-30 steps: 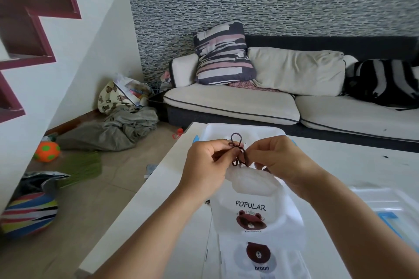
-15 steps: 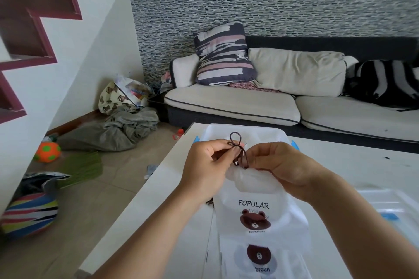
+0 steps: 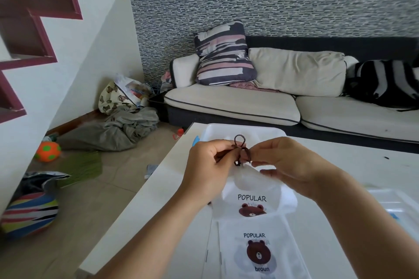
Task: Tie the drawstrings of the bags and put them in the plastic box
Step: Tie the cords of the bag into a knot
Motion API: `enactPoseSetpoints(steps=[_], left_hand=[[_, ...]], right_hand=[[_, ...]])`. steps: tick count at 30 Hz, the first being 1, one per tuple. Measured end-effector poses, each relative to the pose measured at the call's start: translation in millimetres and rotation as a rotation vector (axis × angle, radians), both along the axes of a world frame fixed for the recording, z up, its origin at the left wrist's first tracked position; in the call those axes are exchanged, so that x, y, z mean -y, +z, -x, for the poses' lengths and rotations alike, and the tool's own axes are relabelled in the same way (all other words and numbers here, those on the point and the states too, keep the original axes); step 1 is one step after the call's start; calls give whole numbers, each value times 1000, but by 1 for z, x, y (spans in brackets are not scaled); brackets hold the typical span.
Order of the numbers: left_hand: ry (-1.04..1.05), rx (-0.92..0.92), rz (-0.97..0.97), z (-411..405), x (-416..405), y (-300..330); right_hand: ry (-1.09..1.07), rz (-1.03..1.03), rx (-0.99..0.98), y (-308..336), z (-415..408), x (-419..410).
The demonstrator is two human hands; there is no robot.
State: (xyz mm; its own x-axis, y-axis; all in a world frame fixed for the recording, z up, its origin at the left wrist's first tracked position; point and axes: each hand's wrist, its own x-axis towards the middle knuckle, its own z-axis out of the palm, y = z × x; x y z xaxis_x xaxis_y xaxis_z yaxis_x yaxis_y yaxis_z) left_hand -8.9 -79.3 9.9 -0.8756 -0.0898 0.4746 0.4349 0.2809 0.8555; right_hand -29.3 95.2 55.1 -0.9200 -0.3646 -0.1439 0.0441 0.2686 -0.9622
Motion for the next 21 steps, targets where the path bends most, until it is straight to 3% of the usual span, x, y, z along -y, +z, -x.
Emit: enactPoseSetpoints(steps=[4, 11, 16, 21], left_hand=[[-29, 46, -106, -1, -1, 0], [-85, 123, -212, -1, -1, 1], [-104, 124, -179, 0, 1, -1], [-131, 110, -159, -1, 2, 2]], right_hand=[[-28, 126, 34, -8, -3, 3], [-127, 110, -89, -12, -6, 15], [-84, 220, -13, -20, 0, 11], [4, 163, 7, -13, -3, 7]])
